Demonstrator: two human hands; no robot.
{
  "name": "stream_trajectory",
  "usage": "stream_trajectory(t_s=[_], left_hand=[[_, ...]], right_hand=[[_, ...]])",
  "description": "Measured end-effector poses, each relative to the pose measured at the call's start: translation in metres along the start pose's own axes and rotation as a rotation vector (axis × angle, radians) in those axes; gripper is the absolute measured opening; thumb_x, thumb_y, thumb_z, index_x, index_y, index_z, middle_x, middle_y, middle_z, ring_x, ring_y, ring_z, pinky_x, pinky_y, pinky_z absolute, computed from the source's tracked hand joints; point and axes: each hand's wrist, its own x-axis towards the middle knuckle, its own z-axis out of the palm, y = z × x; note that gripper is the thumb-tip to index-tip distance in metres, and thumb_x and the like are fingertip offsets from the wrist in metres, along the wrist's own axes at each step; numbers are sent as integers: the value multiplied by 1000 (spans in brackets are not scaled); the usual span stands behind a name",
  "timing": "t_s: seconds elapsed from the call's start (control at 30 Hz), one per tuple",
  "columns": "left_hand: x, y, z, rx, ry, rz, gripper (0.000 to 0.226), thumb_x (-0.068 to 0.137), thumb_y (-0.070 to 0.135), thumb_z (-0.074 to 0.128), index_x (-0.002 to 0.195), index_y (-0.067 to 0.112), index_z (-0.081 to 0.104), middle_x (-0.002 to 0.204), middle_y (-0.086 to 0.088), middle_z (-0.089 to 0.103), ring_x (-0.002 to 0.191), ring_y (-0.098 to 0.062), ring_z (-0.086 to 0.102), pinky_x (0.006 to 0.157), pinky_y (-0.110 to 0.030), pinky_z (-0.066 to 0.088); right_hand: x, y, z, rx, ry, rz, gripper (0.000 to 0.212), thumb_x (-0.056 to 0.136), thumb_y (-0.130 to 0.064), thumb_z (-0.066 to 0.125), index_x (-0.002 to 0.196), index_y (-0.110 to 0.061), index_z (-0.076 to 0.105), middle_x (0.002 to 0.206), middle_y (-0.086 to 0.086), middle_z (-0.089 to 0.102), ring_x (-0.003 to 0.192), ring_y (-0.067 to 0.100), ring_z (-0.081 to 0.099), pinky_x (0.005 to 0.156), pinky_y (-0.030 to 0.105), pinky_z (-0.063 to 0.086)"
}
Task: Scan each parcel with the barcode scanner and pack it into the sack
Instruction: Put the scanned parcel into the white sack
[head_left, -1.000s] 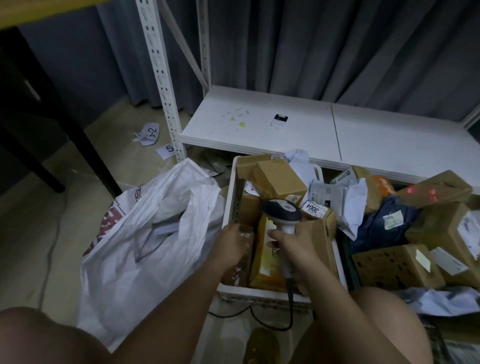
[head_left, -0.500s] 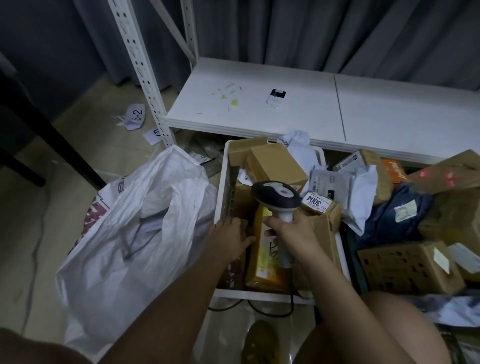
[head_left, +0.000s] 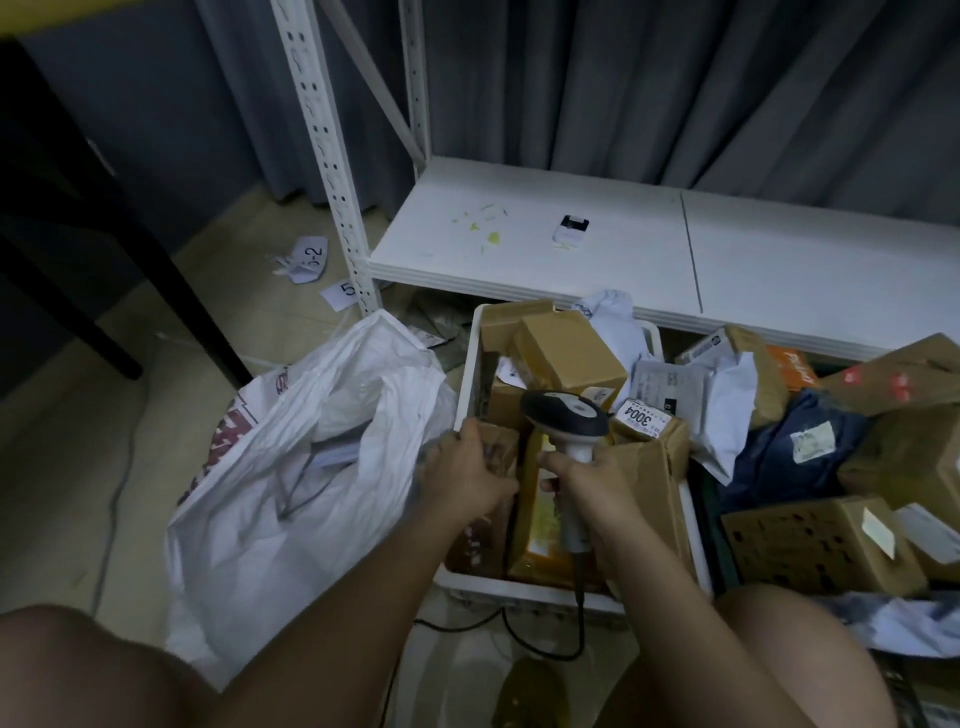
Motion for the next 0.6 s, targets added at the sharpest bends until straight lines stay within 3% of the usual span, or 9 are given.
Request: stream_trajectory(t_s=[0.07, 0.17, 0.3, 0.37, 0.43, 0.5, 0.6], left_hand=[[-13, 2, -23, -80, 28, 42, 78, 66, 48, 72, 133, 31, 35, 127, -1, 48, 117, -26, 47, 98, -48, 42], [-33, -6, -58, -362, 85, 92, 77, 59, 47, 69, 129, 37, 39, 122, 5, 53, 112, -19, 53, 96, -46, 47], [-61, -22, -106, -811, 169, 53, 56, 82, 15, 68, 131, 25, 44, 123, 3, 54, 103, -9, 56, 84, -31, 52], [-73, -32, -122, -948, 207, 13, 49, 85, 13, 64, 129, 26, 45, 122, 3, 53, 99, -6, 56, 72, -25, 50], [-86, -42, -134, -1031, 241, -38, 46, 84, 17, 63, 125, 31, 46, 124, 0, 57, 98, -12, 61, 73, -27, 51], [-98, -50, -146, -1115, 253, -71, 39, 89, 13, 58, 123, 29, 48, 119, -5, 62, 86, -15, 67, 63, -26, 54], [-116, -62, -168, -1227, 305, -73, 34, 92, 7, 54, 124, 18, 53, 96, -5, 66, 57, -5, 66, 46, -16, 48]], right_hand=[[-3, 2, 0, 41, 30, 20, 15, 90, -12, 65, 103, -9, 58, 82, 6, 62, 71, 16, 60, 62, 29, 46], [-9, 4, 1, 85, 68, 30, 31, 88, -18, 69, 116, -9, 58, 102, 10, 66, 93, 25, 64, 79, 40, 53], [-28, -1, 15, 131, 120, -30, 50, 80, -31, 77, 121, -14, 55, 114, 8, 65, 101, 26, 63, 87, 43, 51], [-39, -7, 24, 125, 115, -88, 50, 76, -37, 80, 118, -21, 55, 117, 3, 65, 107, 26, 61, 97, 47, 48], [-51, -16, 35, 142, 84, -158, 49, 79, -32, 79, 120, -20, 56, 115, 2, 64, 107, 24, 60, 96, 42, 48], [-63, -25, 48, 186, 47, -212, 54, 79, -28, 79, 126, -15, 56, 118, 3, 65, 106, 22, 61, 91, 38, 49], [-78, -38, 69, 199, -7, -265, 59, 77, -27, 80, 129, -13, 55, 121, 4, 66, 107, 21, 63, 94, 40, 51]])
